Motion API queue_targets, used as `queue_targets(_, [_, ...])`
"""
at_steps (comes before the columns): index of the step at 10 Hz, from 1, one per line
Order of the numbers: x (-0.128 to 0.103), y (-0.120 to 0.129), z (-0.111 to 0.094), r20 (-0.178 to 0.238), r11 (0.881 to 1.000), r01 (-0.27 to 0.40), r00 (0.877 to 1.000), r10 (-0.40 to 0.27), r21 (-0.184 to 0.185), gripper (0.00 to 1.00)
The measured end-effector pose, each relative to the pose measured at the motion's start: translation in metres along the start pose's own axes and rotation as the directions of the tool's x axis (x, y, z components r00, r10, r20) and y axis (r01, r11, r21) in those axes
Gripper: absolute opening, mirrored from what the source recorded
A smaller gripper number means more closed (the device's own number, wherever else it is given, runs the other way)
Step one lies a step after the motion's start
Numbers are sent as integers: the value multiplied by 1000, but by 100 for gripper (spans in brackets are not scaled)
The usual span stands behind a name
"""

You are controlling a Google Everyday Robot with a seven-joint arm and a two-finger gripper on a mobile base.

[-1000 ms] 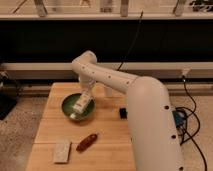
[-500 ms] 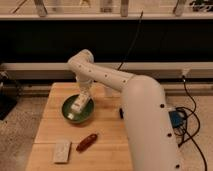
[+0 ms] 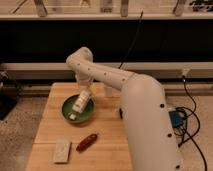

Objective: Place the bottle in the ceramic bowl

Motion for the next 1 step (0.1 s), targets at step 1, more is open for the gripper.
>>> queue_targets(1, [2,2,-4,-4,1000,-7,1000,7,0,80])
